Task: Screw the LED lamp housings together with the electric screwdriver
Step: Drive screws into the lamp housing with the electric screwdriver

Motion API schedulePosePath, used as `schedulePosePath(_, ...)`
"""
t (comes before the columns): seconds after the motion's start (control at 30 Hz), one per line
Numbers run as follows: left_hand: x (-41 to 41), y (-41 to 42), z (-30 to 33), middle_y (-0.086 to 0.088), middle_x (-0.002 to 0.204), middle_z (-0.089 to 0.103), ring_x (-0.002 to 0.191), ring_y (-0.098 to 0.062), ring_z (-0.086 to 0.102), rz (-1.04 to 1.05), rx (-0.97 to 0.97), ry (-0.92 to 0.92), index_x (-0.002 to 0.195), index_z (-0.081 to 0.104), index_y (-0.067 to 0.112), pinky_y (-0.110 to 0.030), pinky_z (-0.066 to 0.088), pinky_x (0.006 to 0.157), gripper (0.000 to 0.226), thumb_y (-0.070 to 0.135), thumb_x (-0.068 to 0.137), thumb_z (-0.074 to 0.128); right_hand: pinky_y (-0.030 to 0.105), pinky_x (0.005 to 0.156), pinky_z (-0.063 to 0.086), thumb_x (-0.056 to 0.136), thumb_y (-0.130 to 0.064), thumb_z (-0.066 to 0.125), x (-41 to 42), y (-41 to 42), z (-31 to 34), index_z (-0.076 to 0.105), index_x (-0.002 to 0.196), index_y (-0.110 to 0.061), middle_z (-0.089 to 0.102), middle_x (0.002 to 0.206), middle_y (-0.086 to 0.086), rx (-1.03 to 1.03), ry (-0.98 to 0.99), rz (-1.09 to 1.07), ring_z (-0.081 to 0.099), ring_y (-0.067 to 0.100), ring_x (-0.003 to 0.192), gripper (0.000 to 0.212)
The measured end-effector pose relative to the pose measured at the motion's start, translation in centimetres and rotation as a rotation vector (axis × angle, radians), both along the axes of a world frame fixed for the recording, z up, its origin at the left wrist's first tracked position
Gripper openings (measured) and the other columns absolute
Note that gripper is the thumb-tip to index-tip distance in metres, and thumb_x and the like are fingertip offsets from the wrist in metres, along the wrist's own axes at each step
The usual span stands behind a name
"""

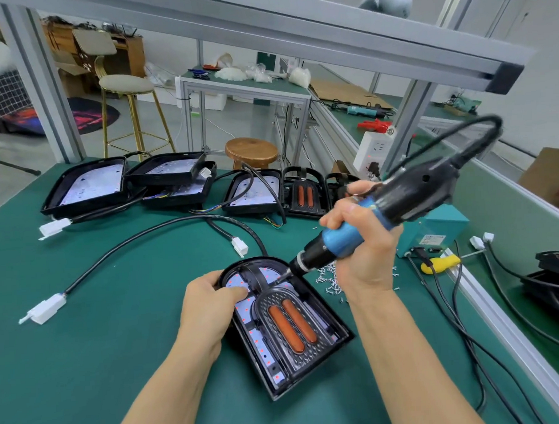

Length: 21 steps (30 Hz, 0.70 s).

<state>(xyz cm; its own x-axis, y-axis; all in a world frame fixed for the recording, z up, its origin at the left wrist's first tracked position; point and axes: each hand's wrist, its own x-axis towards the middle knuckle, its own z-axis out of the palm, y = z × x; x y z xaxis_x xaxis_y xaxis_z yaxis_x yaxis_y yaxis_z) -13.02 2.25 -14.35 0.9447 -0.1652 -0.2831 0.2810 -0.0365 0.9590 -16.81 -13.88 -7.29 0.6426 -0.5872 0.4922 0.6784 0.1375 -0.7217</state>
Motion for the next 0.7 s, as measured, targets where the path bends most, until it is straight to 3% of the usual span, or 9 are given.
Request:
schedulePosePath(0.07, 0.1, 0.0, -0.2, -0.003, 0.071, 0.071, 0.058, -0.019, 0.063, 0.037, -0.018, -0.002, 0.087, 0.068, 0.012, -0.028, 0.049, 0.056, 0.025, -0.009, 0.076, 0.062, 0.026, 0.058, 0.047, 0.067, 0.002, 0.054, -0.3, -0.7, 0.3, 0.054, 0.088, -0.012, 0.05, 0.053, 0.0, 0.139, -0.032, -0.084, 0.048, 0.014, 0.046, 0.026)
schedulePosePath(0.17, 0.0, -0.2, -0.5, -0.009, 0.093, 0.07, 0.082, -0.028, 0.066, 0.098, -0.02, -0.013, 0.103, 0.061, 0.013, -0.046, 0.054, 0.08, 0.031, -0.007, 0.079, 0.062, 0.026, 0.06, 0.046, 0.065, -0.001, 0.054, -1.4, -2.0, 1.2, 0.053, 0.089, -0.013, 0.047, 0.057, 0.002, 0.22, -0.068, -0.145, 0.047, 0.013, 0.048, 0.026)
schedulePosePath(0.23, -0.1, -0.3, -0.8, -0.006, 0.1, 0.068, 0.093, -0.029, 0.064, 0.094, 0.081, -0.063, 0.108, 0.058, 0.016, -0.049, 0.051, 0.089, 0.032, 0.001, 0.081, 0.063, 0.026, 0.06, 0.046, 0.067, -0.002, 0.053, -2.5, -2.9, 2.0, 0.052, 0.09, -0.013, 0.048, 0.054, -0.001, 0.211, -0.101, -0.178, 0.047, 0.012, 0.047, 0.026)
schedulePosePath(0.37, -0.5, 0.2, -0.4, -0.001, 0.122, 0.054, 0.105, -0.026, 0.056, 0.033, 0.492, -0.267, 0.124, 0.051, 0.022, -0.036, 0.044, 0.09, 0.043, 0.02, 0.083, 0.063, 0.026, 0.062, 0.045, 0.07, -0.005, 0.051, -5.0, -4.7, 2.9, 0.052, 0.092, -0.013, 0.049, 0.053, -0.003, 0.19, -0.136, -0.24, 0.046, 0.012, 0.05, 0.023)
schedulePosePath(0.53, -0.6, 0.8, 0.3, -0.008, 0.131, 0.048, 0.119, -0.03, 0.041, -0.077, 0.831, -0.371, 0.131, 0.05, 0.017, -0.039, 0.039, 0.09, 0.05, 0.028, 0.085, 0.062, 0.027, 0.065, 0.046, 0.073, -0.006, 0.05, -8.0, -6.0, 2.4, 0.051, 0.092, -0.014, 0.05, 0.056, -0.003, 0.155, -0.097, -0.322, 0.047, 0.013, 0.051, 0.021)
schedulePosePath(0.63, -0.6, 1.3, 1.2, -0.011, 0.135, 0.047, 0.122, -0.033, 0.037, -0.088, 0.899, -0.396, 0.133, 0.05, 0.014, -0.041, 0.036, 0.097, 0.055, 0.026, 0.082, 0.066, 0.027, 0.064, 0.046, 0.074, -0.004, 0.05, -9.3, -6.6, 1.8, 0.051, 0.092, -0.015, 0.05, 0.055, -0.004, 0.149, -0.089, -0.349, 0.047, 0.012, 0.051, 0.021)
schedulePosePath(0.7, -0.6, 1.0, 2.3, -0.011, 0.131, 0.051, 0.119, -0.034, 0.038, 0.0, 0.848, -0.526, 0.128, 0.056, 0.013, -0.042, 0.034, 0.098, 0.051, 0.017, 0.079, 0.068, 0.026, 0.064, 0.046, 0.074, -0.004, 0.05, -10.0, -7.0, 1.6, 0.052, 0.091, -0.016, 0.05, 0.055, -0.004, 0.149, -0.097, -0.353, 0.047, 0.012, 0.051, 0.021)
